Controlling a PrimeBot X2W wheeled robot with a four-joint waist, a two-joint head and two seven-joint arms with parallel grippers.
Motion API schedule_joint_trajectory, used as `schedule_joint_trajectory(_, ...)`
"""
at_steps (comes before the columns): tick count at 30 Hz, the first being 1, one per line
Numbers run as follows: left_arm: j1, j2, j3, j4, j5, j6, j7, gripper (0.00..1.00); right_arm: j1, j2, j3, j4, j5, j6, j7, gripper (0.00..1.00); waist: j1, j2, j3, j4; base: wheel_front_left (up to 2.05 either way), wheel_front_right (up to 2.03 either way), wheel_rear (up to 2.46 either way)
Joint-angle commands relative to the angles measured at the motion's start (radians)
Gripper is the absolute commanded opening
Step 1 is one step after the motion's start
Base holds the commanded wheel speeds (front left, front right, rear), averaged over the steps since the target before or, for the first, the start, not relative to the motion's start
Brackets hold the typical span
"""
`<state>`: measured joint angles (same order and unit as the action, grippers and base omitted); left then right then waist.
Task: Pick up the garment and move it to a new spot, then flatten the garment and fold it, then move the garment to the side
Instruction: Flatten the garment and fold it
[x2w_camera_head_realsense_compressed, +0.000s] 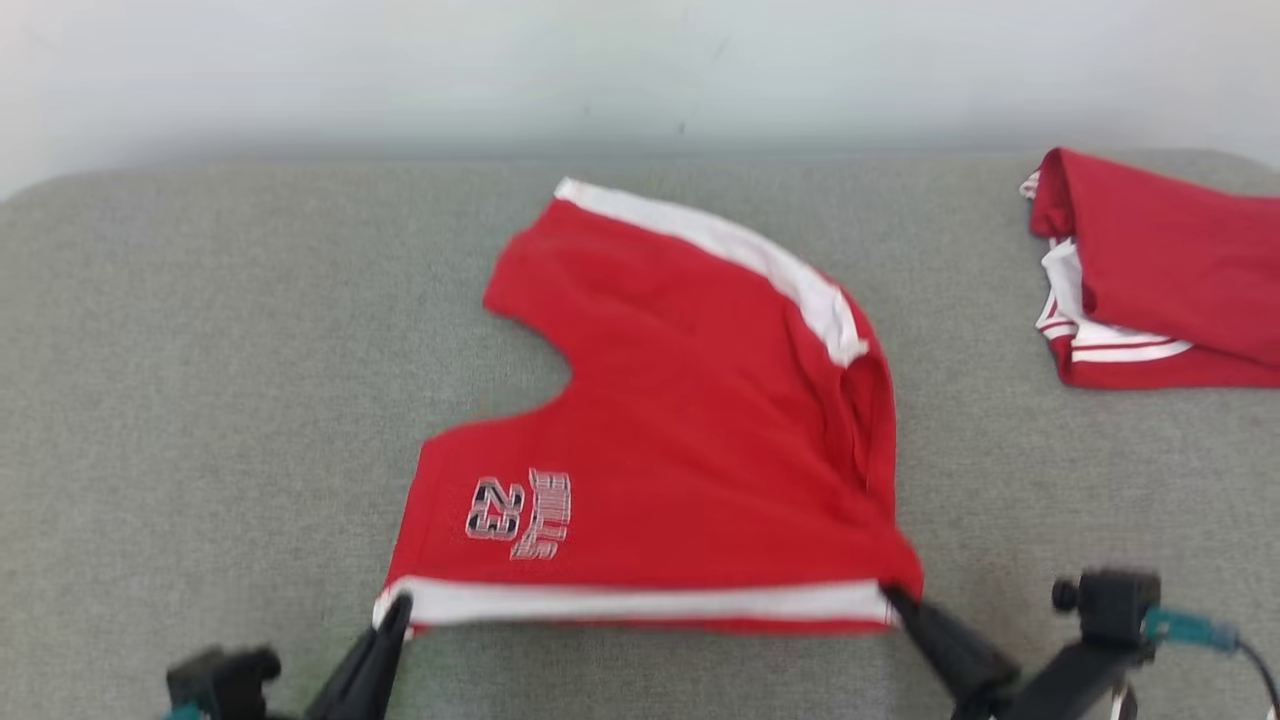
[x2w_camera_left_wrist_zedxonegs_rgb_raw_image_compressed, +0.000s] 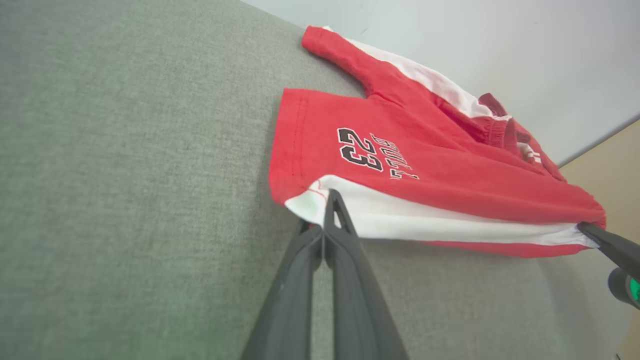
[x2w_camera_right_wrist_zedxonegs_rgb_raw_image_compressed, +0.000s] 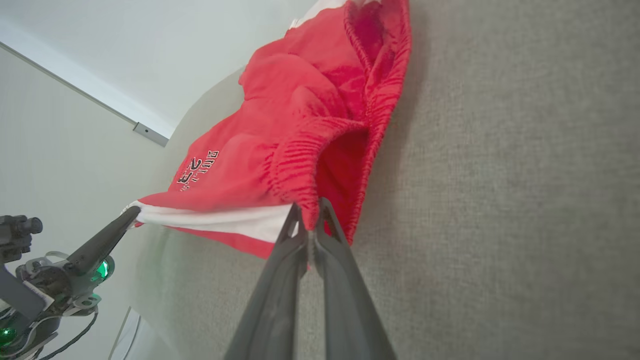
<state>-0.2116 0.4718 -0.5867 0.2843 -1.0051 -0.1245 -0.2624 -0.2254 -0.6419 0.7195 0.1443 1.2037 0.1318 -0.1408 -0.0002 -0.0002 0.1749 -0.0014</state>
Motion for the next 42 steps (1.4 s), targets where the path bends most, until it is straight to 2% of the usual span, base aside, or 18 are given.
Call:
schedule_joint_trajectory(1,0.041,-0.007,0.016,0.005,0.034,-0.005,-0.002,0.00,0.034,-0.008,0.010,-0.011,0.004,-0.002,-0.002,0.00,0.0002,0.0002,-0.029,-0.008,0.00,0.00,0.00)
schedule_joint_trajectory(9,0.218,-0.049,0.111,-0.011,0.128,-0.005,-0.002,0.00,0.188,-0.043,0.018,-0.073,0.036,-0.002,-0.037,0.00,0.0002,0.0002,-0.083,0.001,0.00,0.00,0.00)
schedule_joint_trajectory(21,0.200,-0.048,0.151,-0.063,0.193,-0.005,-0.002,0.00,0.214,-0.025,-0.008,-0.124,0.012,-0.002,-0.066,0.00,0.0002,0.0002,-0.102,-0.011,0.00,0.00,0.00)
schedule_joint_trajectory(27,0.084,0.011,0.099,-0.098,0.221,-0.005,0.007,0.00,0.194,-0.004,-0.041,-0.144,0.017,-0.002,-0.089,0.00,0.0002,0.0002,-0.100,-0.032,0.00,0.00,0.00)
schedule_joint_trajectory(35,-0.194,0.118,-0.013,-0.116,0.205,-0.005,0.110,0.00,0.127,0.042,-0.085,-0.137,-0.003,-0.002,-0.107,0.00,0.0002,0.0002,-0.042,-0.098,0.00,0.00,0.00)
schedule_joint_trajectory(36,-0.194,0.118,-0.013,-0.116,0.205,-0.005,0.110,0.00,0.127,0.042,-0.085,-0.137,-0.003,-0.002,-0.107,0.00,0.0002,0.0002,-0.042,-0.098,0.00,0.00,0.00)
schedule_joint_trajectory(42,-0.414,0.193,-0.105,-0.063,0.161,-0.005,0.172,0.00,0.021,0.113,-0.100,-0.087,-0.055,-0.002,-0.115,0.00,0.0002,0.0002,0.048,-0.169,0.00,0.00,0.00)
